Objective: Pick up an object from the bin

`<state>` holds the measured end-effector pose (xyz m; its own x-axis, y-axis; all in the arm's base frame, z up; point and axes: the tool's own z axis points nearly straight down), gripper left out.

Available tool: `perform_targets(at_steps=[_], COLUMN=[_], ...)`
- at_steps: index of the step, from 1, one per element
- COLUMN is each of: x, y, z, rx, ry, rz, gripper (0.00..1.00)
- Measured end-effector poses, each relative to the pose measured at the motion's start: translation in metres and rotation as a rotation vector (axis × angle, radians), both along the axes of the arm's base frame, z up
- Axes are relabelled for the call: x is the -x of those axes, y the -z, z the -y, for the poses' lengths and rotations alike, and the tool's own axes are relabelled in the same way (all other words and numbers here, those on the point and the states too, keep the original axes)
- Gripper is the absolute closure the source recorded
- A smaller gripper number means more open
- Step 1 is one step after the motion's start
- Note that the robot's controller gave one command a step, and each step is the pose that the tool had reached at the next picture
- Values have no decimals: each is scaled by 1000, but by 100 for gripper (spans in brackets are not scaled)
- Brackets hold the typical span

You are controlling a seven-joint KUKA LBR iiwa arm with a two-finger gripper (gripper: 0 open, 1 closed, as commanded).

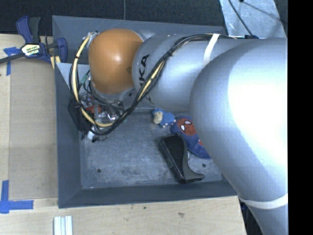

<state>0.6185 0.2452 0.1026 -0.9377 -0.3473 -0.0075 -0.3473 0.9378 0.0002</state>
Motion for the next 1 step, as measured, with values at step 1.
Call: perform_targets(at_steps=[1], x=[-3], y=[2], z=[9], rx=[1], ry=[182], rz=[-5], gripper=[0])
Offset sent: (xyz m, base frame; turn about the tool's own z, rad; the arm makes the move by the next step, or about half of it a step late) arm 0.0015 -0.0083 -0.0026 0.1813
